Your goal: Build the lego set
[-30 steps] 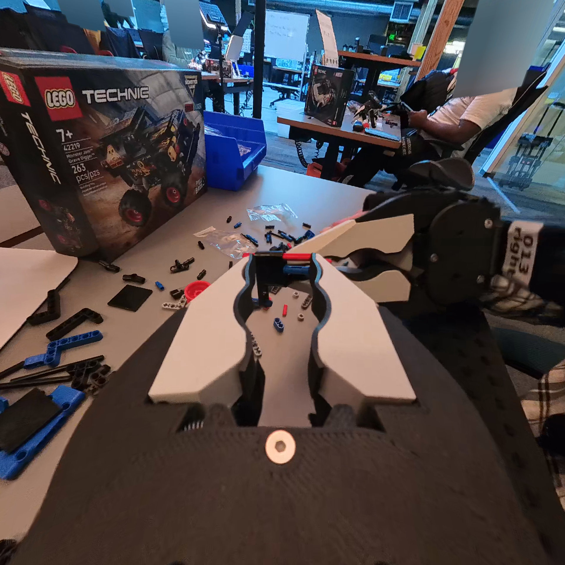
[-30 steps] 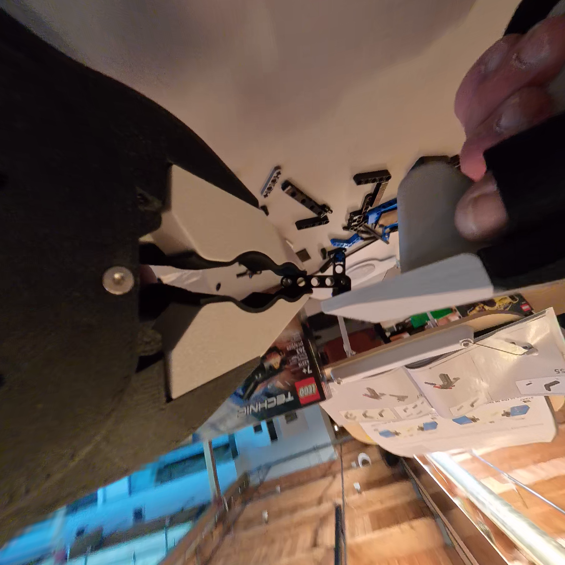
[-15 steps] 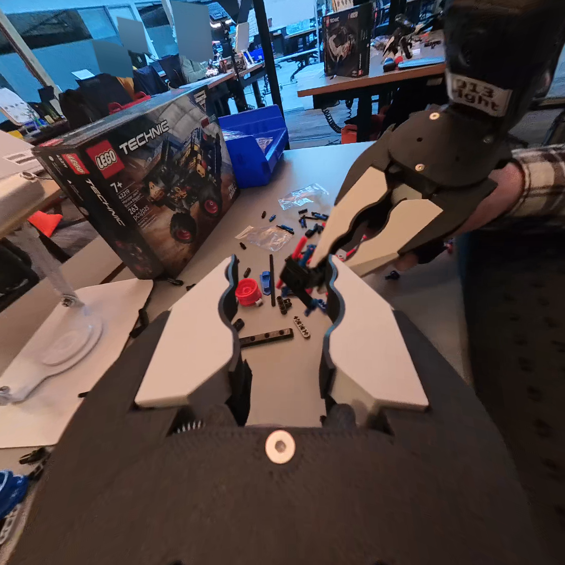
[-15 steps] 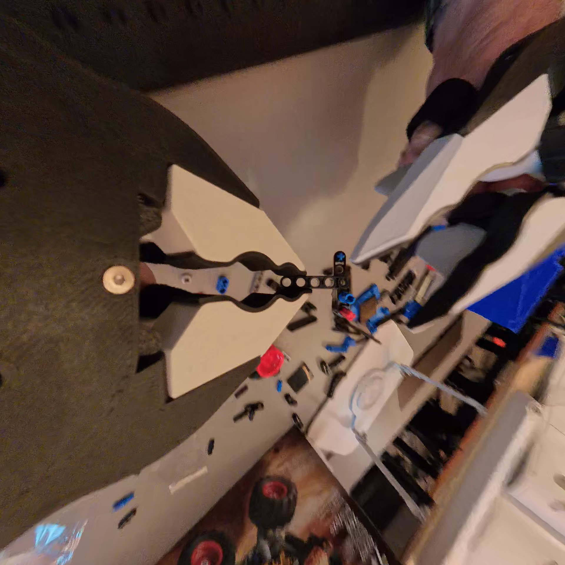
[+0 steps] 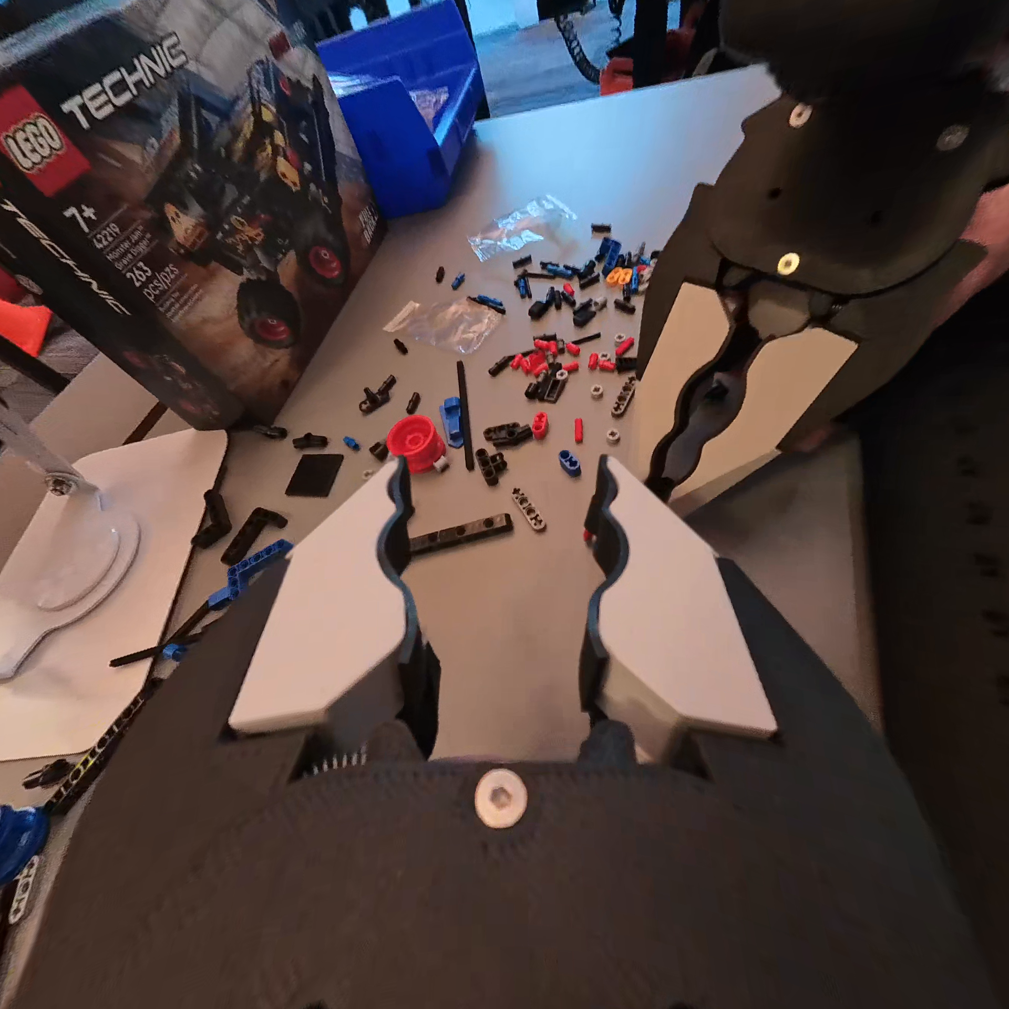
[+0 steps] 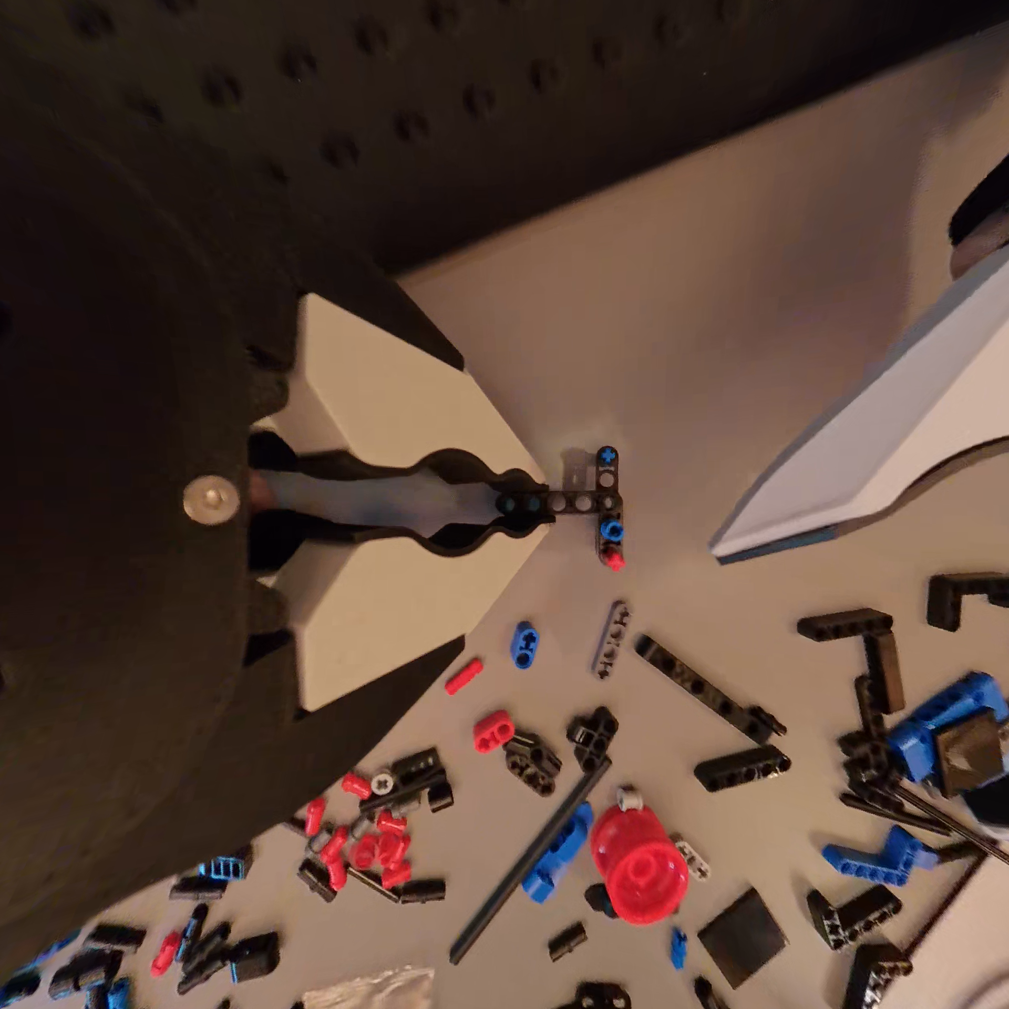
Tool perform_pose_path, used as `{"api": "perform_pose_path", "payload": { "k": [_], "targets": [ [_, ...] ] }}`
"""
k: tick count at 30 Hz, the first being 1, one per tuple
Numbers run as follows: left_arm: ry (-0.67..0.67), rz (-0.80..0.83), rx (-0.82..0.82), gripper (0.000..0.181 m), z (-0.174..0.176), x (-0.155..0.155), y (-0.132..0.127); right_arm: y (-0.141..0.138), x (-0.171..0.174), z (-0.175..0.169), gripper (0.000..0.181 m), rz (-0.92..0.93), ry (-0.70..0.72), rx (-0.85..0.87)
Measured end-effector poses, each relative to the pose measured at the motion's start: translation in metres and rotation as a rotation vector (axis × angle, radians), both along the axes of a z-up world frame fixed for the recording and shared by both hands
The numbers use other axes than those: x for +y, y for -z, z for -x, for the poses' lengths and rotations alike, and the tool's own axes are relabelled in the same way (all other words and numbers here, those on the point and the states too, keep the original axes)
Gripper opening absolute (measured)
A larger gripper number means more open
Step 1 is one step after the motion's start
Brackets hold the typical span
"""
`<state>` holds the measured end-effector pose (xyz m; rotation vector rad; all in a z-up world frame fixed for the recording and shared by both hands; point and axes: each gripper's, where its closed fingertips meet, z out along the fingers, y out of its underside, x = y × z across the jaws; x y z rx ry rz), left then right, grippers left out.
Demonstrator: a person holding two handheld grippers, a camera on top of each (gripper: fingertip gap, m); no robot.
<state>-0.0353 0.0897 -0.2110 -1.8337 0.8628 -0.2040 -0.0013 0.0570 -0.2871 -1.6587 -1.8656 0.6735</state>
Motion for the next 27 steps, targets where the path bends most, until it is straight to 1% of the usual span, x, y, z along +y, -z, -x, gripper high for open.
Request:
{"api": "perform_pose_path", "payload": {
  "k": [2, 5, 10, 13, 17, 20, 25, 27],
  "targets": [
    [0.011, 0.017, 0.024, 0.066, -0.002, 0.0, 0.007, 0.0, 0.001, 0.0, 0.006, 0.009, 0.012, -0.001],
    [0.011, 0.034, 0.049, 0.067, 0.0, 0.0, 0.014, 0.0, 0.001, -0.001, 0.014, 0.045, 0.026, 0.005],
    [0.017, 0.042, 0.008, 0.069, 0.007, -0.002, 0.007, -0.001, 0.001, -0.004, 0.023, 0.059, 0.024, 0.012],
    [0.021, 0.043, 0.011, 0.069, 0.011, -0.003, 0.006, -0.006, 0.003, -0.008, 0.025, 0.078, 0.03, 0.034],
    [0.033, 0.055, 0.019, 0.069, 0.011, -0.004, 0.008, -0.022, 0.009, -0.015, 0.029, 0.105, 0.05, 0.103],
    [0.064, 0.07, 0.038, 0.071, 0.008, -0.008, 0.012, -0.034, 0.017, -0.021, 0.031, 0.084, 0.056, 0.136],
    [0.133, 0.076, 0.076, 0.071, -0.004, -0.016, 0.019, -0.065, 0.038, -0.019, 0.03, 0.019, 0.068, 0.246],
    [0.128, 0.075, 0.099, 0.07, -0.004, -0.015, 0.022, -0.08, 0.05, -0.015, 0.03, 0.023, 0.116, 0.322]
  ]
}}
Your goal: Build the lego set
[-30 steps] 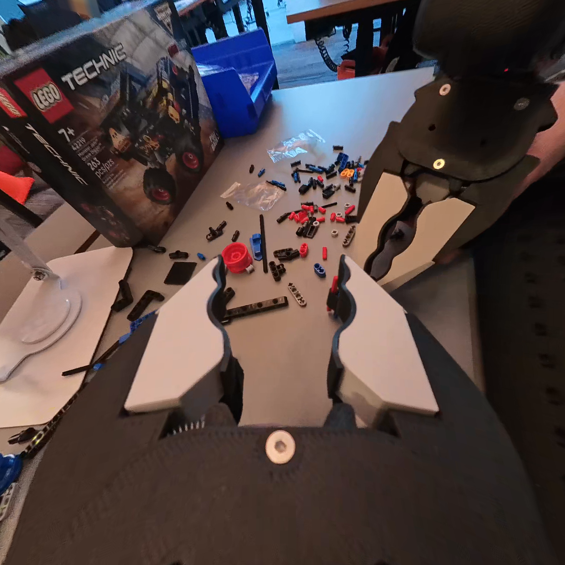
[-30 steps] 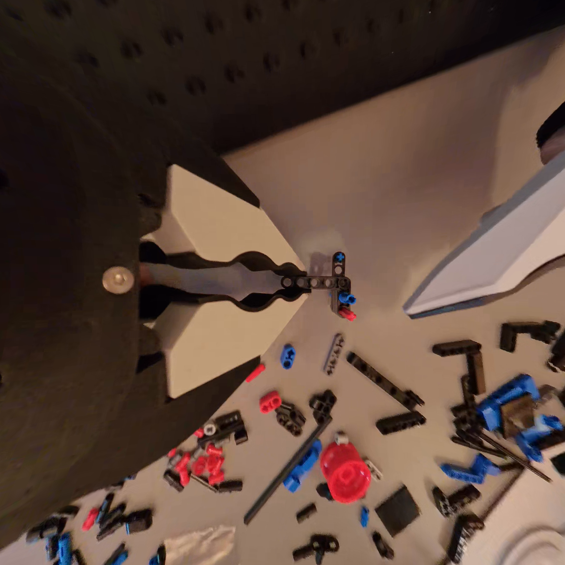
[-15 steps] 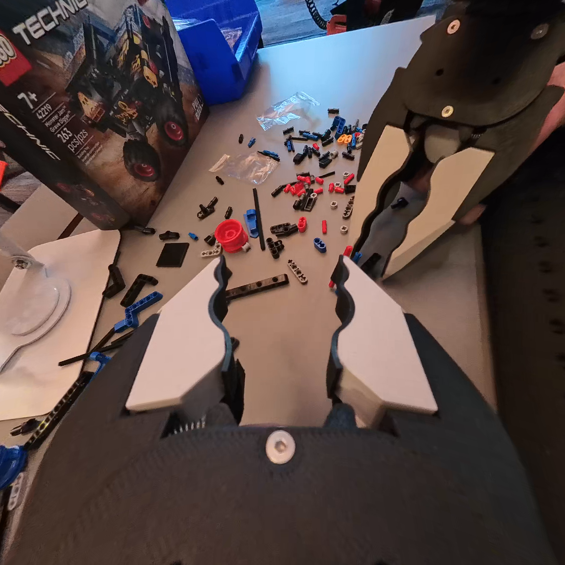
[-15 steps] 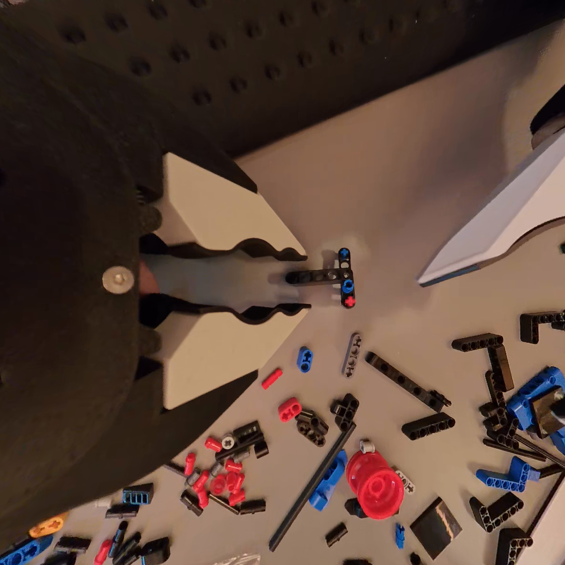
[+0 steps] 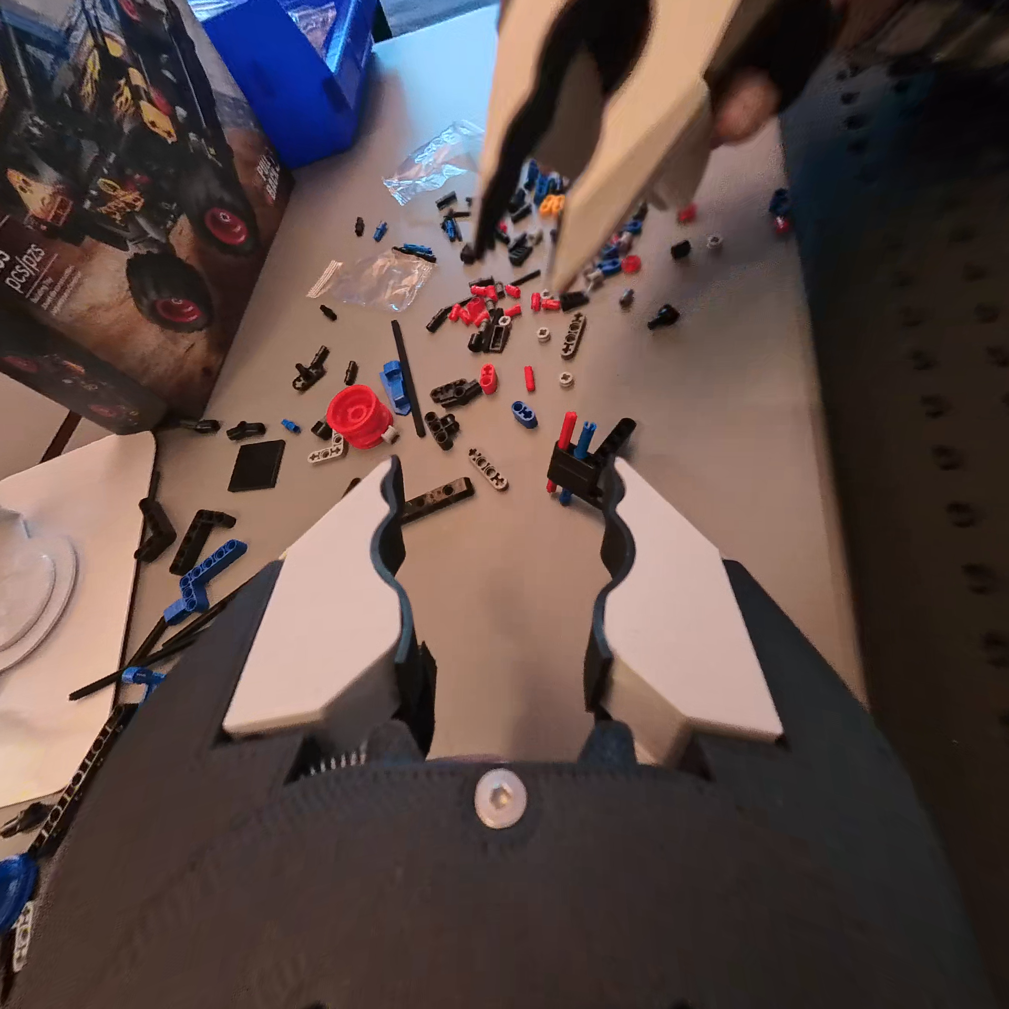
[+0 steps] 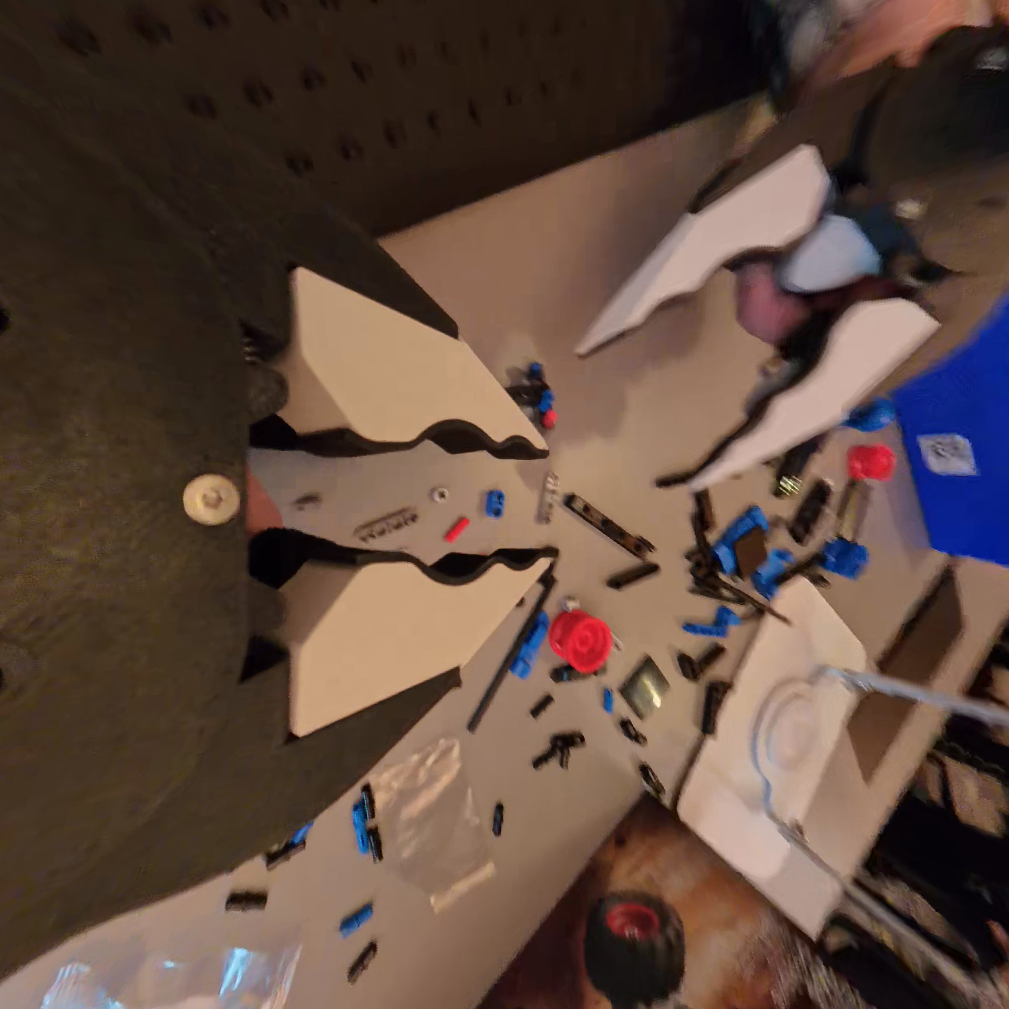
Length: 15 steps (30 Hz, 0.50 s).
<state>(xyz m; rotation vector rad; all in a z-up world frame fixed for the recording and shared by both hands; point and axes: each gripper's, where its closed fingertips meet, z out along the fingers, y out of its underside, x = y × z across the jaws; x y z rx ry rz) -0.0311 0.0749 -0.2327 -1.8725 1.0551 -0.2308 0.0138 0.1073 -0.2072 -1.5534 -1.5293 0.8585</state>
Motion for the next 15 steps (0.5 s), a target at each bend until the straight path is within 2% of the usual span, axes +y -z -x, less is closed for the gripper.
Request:
{"api": "perform_pose_path", "payload": {
  "k": [3, 5, 10, 15],
  "targets": [
    [-0.005, 0.0, -0.001, 0.067, 0.0, 0.002, 0.002, -0.041, -0.001, 0.007, 0.03, 0.116, 0.009, 0.216],
    [0.002, 0.013, -0.002, 0.068, -0.002, 0.002, 0.005, -0.06, -0.001, 0.011, 0.032, 0.14, 0.005, 0.3],
    [0.025, 0.032, 0.028, 0.07, -0.004, -0.001, 0.014, -0.052, 0.009, 0.019, 0.038, 0.062, 0.018, 0.283],
    [0.048, 0.031, 0.024, 0.07, -0.007, -0.004, 0.014, -0.039, 0.02, 0.016, 0.037, 0.045, 0.057, 0.307]
  ]
}}
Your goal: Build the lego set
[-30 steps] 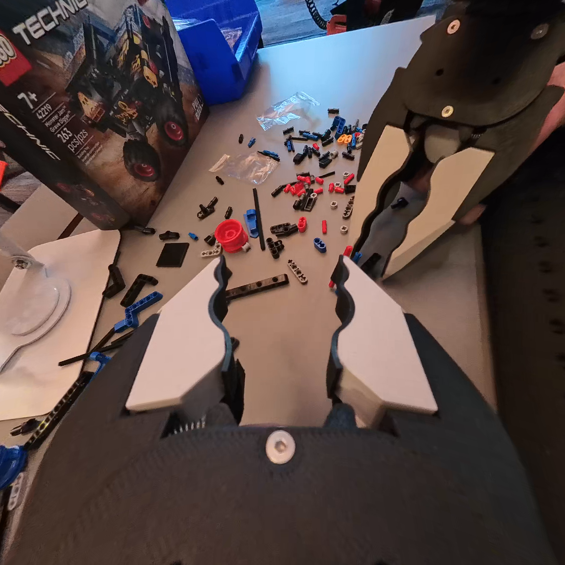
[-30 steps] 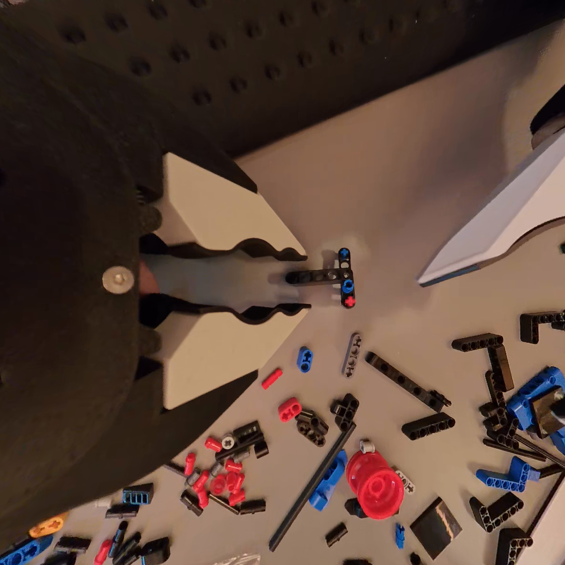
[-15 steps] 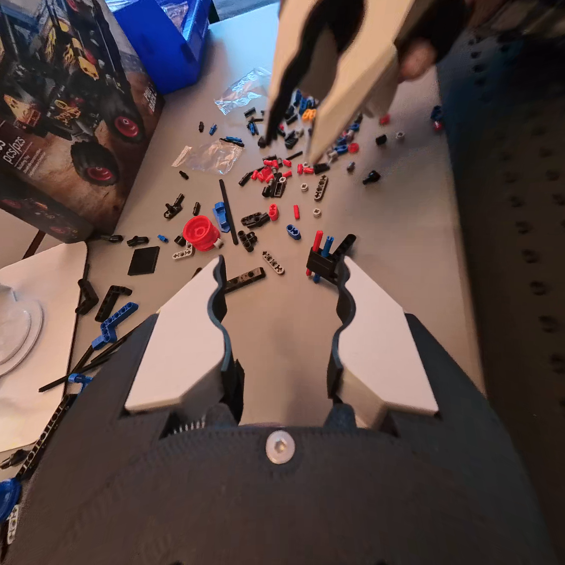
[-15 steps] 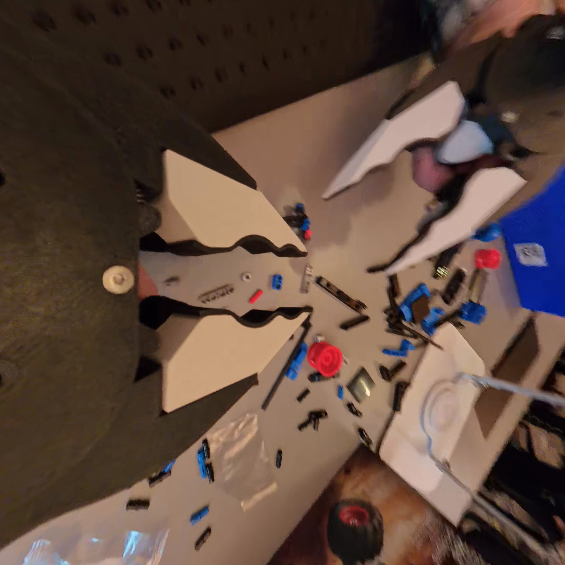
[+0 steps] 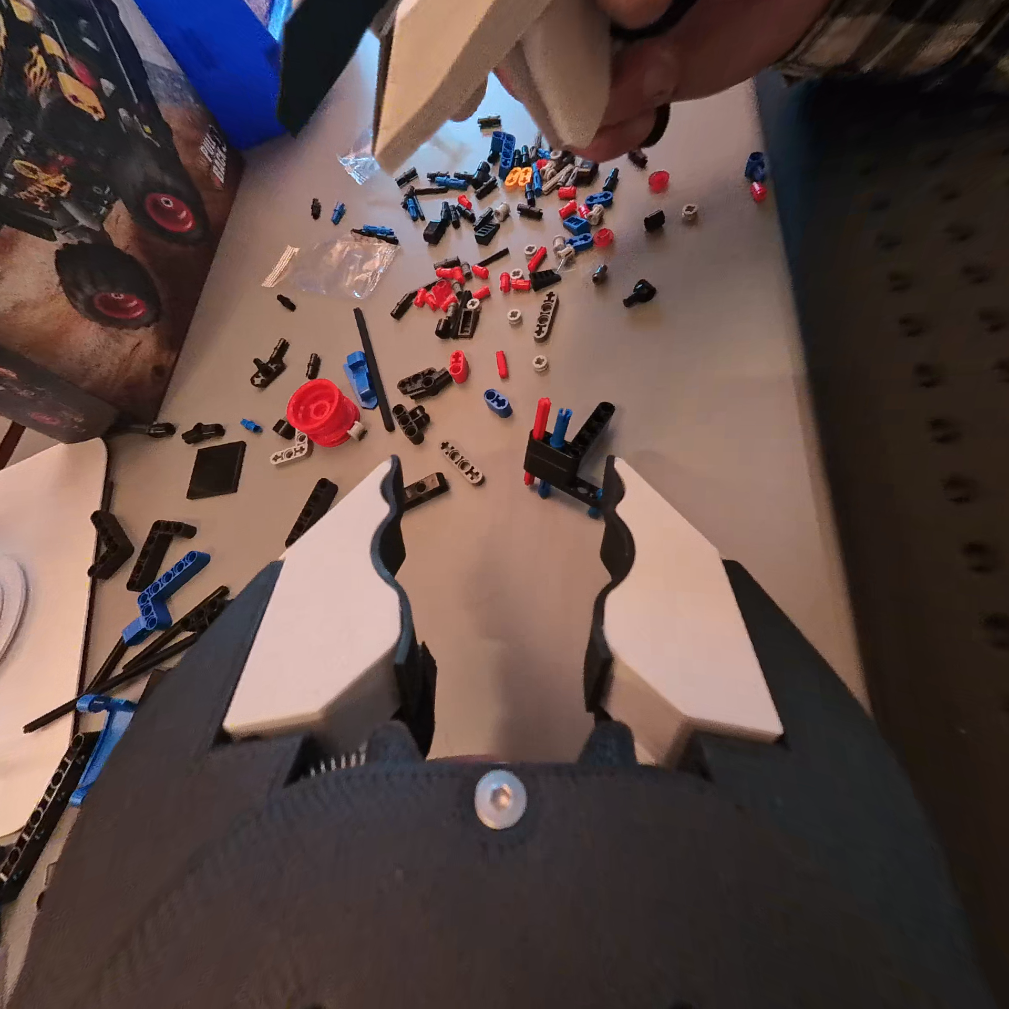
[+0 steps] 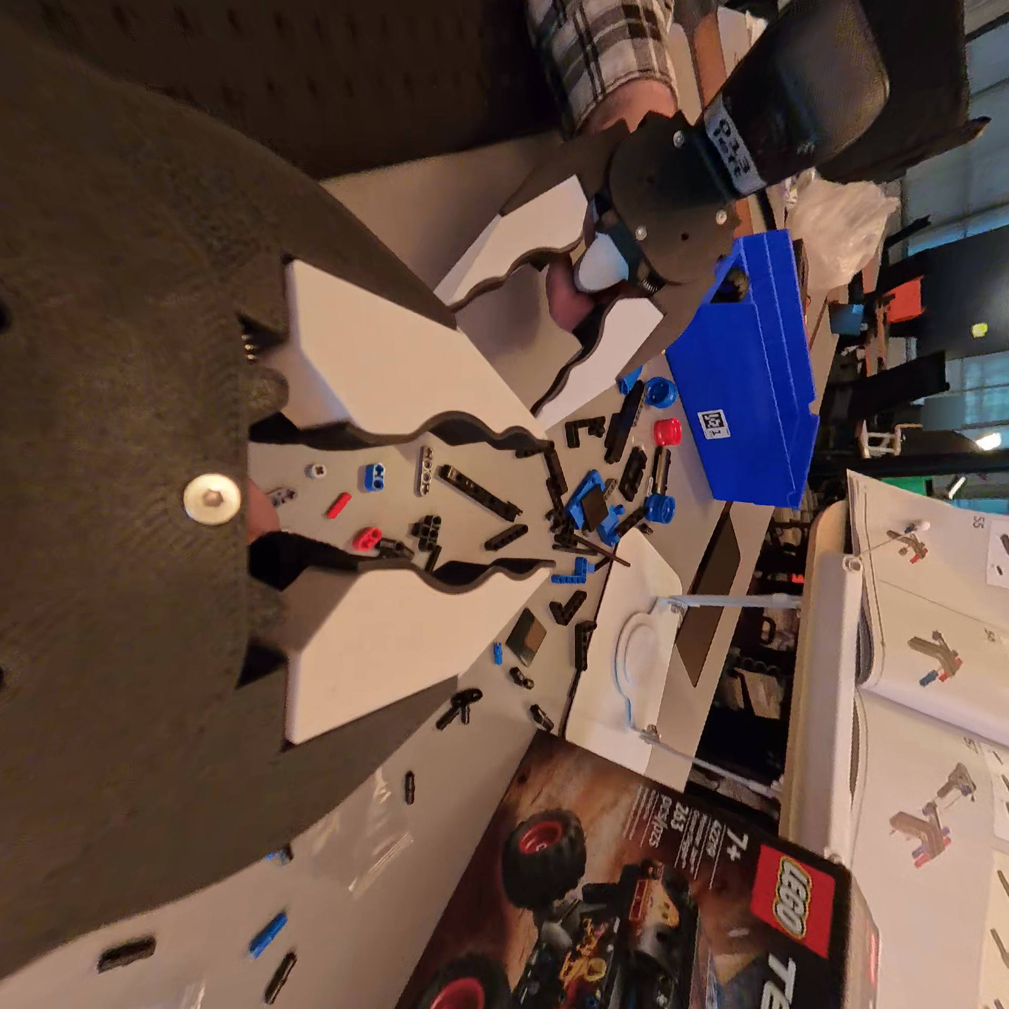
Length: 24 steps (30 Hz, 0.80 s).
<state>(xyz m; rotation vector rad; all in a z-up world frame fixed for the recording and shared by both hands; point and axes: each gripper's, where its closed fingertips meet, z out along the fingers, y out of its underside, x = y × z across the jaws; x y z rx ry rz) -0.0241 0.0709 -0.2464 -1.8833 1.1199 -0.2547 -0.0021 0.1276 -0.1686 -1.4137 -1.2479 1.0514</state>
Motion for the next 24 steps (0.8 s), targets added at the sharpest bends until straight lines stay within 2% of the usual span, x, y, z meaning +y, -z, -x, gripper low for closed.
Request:
{"api": "perform_pose_path", "payload": {
  "k": [10, 24],
  "targets": [
    [-0.032, -0.001, 0.017, 0.072, 0.008, 0.005, 0.001, 0.003, 0.026, -0.016, 0.034, 0.041, 0.083, 0.036],
    [-0.06, -0.013, 0.053, 0.072, 0.021, 0.006, 0.0, 0.019, 0.021, -0.013, 0.033, 0.03, 0.053, -0.038]
  ]
}}
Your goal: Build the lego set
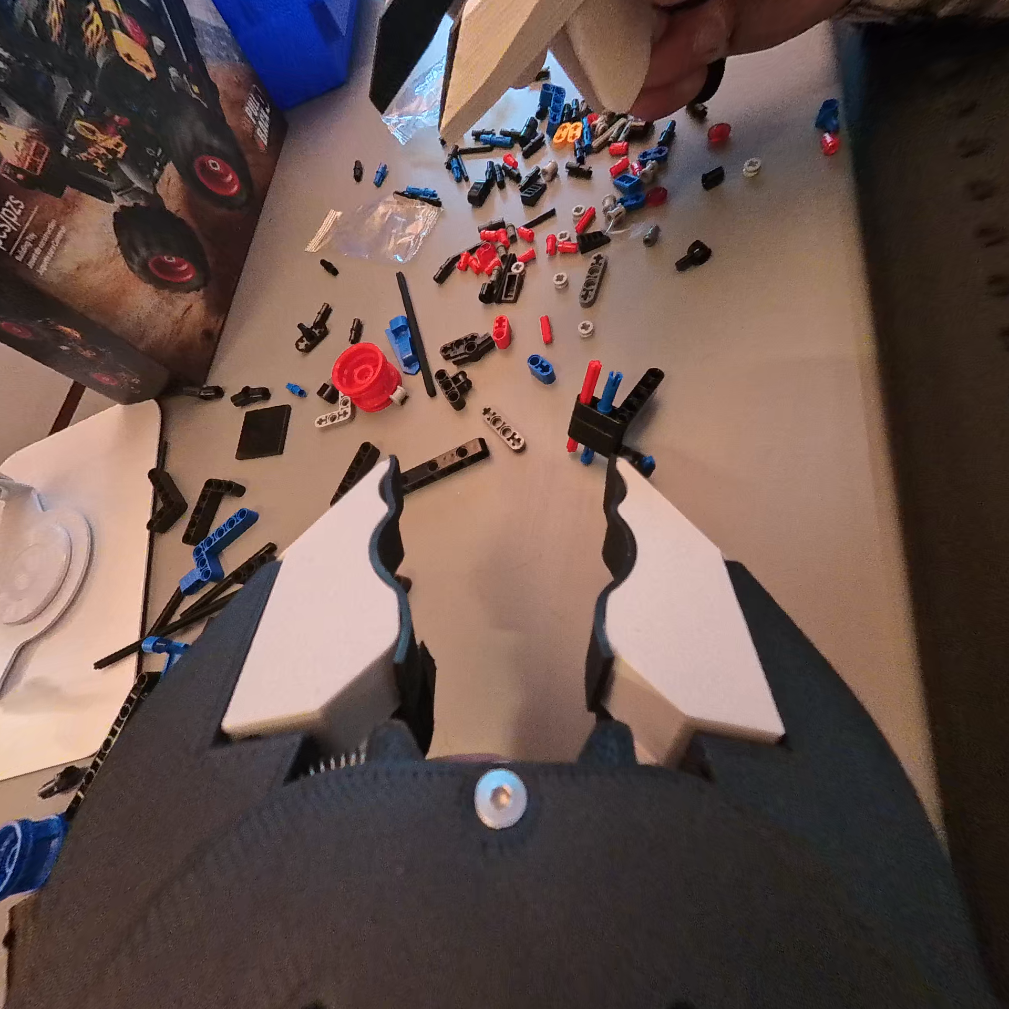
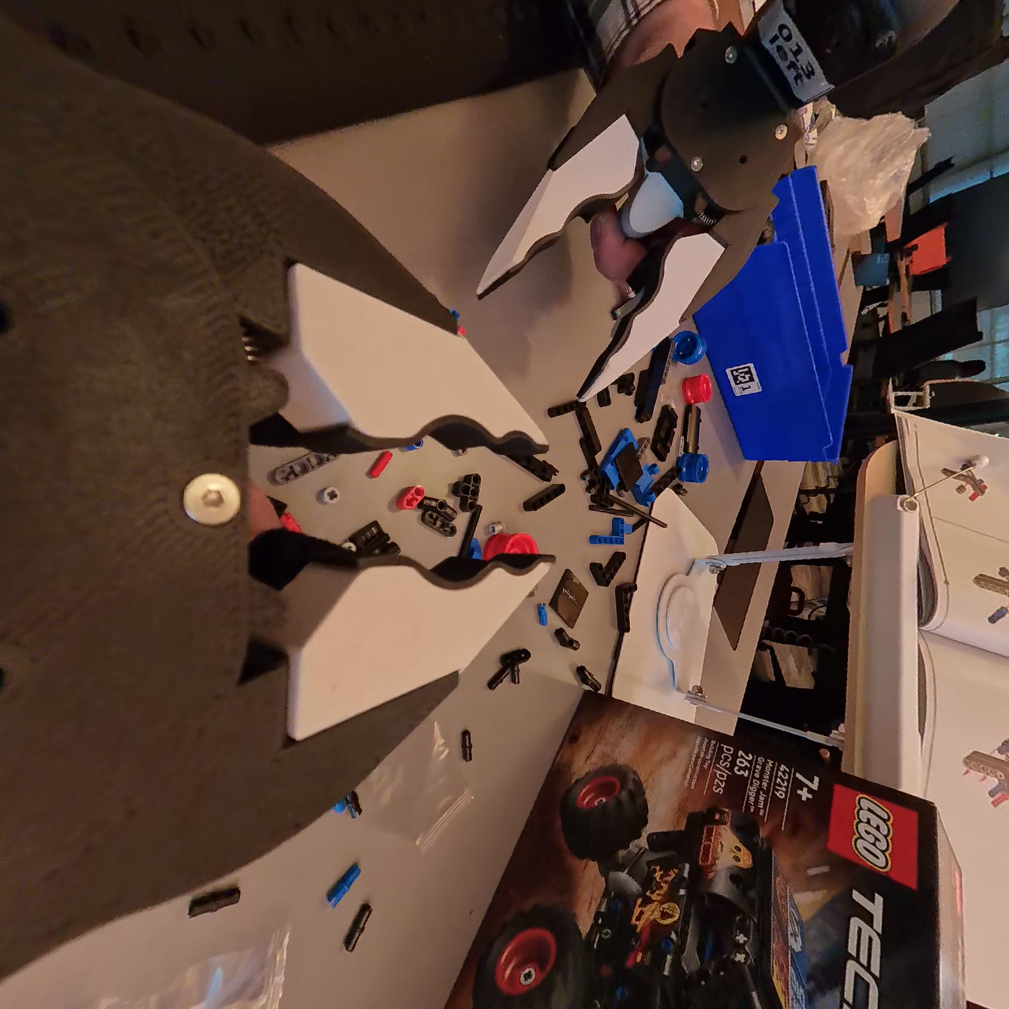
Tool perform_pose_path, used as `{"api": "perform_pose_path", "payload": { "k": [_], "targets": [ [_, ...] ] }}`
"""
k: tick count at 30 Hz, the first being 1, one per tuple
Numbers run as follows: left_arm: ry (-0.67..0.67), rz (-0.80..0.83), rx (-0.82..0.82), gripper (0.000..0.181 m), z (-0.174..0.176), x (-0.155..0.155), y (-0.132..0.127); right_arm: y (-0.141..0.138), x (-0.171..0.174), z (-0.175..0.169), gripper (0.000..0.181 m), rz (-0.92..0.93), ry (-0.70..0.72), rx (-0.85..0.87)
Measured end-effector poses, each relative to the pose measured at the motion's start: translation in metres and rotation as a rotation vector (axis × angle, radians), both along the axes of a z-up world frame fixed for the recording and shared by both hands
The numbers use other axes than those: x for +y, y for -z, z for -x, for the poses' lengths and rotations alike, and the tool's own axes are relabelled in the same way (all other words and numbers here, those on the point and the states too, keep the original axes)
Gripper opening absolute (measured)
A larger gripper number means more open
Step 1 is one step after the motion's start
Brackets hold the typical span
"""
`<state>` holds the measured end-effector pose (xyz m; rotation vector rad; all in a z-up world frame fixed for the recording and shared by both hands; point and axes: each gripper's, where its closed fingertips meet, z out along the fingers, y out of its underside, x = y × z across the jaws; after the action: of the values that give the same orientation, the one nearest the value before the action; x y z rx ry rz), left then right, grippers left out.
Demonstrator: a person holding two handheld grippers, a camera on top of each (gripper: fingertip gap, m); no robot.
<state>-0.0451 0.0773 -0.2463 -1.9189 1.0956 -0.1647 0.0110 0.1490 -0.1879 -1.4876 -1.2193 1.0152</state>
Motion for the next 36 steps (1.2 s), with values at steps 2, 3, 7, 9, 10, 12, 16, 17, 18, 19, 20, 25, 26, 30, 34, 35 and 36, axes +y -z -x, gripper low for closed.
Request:
{"api": "perform_pose_path", "payload": {
  "k": [2, 3, 7, 9, 10, 12, 16, 17, 18, 19, 20, 25, 26, 30, 34, 35, 36],
  "targets": [
    [0.0, 0.002, 0.006, 0.072, 0.001, 0.0, 0.001, 0.001, 0.0, 0.0, 0.033, 0.004, -0.002, 0.0],
    [-0.001, 0.003, 0.006, 0.072, 0.002, 0.0, 0.001, 0.001, 0.0, 0.0, 0.033, 0.004, -0.003, -0.001],
    [-0.006, 0.002, 0.007, 0.071, 0.006, 0.0, 0.0, 0.003, -0.002, 0.001, 0.033, 0.009, -0.013, -0.005],
    [-0.002, 0.002, 0.008, 0.071, 0.007, -0.001, 0.0, 0.003, -0.003, 0.001, 0.033, 0.011, -0.02, -0.006],
    [-0.002, 0.001, 0.011, 0.071, 0.008, -0.002, -0.001, 0.004, -0.004, 0.001, 0.032, 0.011, -0.023, -0.008],
    [0.003, 0.005, 0.019, 0.071, 0.009, -0.003, 0.0, 0.005, -0.005, 0.002, 0.032, 0.012, -0.031, -0.015],
    [0.014, 0.015, 0.033, 0.07, 0.008, -0.005, 0.004, 0.009, -0.007, 0.003, 0.032, 0.015, -0.043, -0.033],
    [0.018, 0.017, 0.036, 0.07, 0.007, -0.005, 0.005, 0.01, -0.007, 0.003, 0.032, 0.015, -0.045, -0.034],
    [0.022, 0.019, 0.037, 0.069, 0.006, -0.006, 0.006, 0.01, -0.008, 0.004, 0.031, 0.015, -0.049, -0.036],
    [0.029, 0.022, 0.037, 0.07, 0.005, -0.007, 0.006, 0.011, -0.009, 0.004, 0.031, 0.015, -0.054, -0.038],
    [0.037, 0.025, 0.038, 0.07, 0.004, -0.008, 0.007, 0.011, -0.01, 0.004, 0.031, 0.016, -0.061, -0.04],
    [0.051, 0.027, 0.039, 0.069, 0.0, -0.01, 0.007, 0.016, -0.016, 0.007, 0.031, 0.006, -0.087, -0.066],
    [0.052, 0.027, 0.039, 0.069, 0.0, -0.01, 0.007, 0.017, -0.016, 0.007, 0.031, 0.004, -0.09, -0.07],
    [0.051, 0.028, 0.05, 0.069, 0.0, -0.01, 0.009, 0.019, -0.018, 0.008, 0.031, 0.003, -0.098, -0.081],
    [0.048, 0.026, 0.056, 0.068, 0.001, -0.01, 0.01, 0.02, -0.019, 0.008, 0.031, 0.003, -0.101, -0.083],
    [0.047, 0.024, 0.054, 0.068, 0.001, -0.009, 0.009, 0.02, -0.019, 0.008, 0.031, 0.003, -0.102, -0.084],
    [0.047, 0.024, 0.052, 0.068, 0.0, -0.009, 0.009, 0.02, -0.018, 0.008, 0.031, 0.003, -0.102, -0.084]
  ]
}}
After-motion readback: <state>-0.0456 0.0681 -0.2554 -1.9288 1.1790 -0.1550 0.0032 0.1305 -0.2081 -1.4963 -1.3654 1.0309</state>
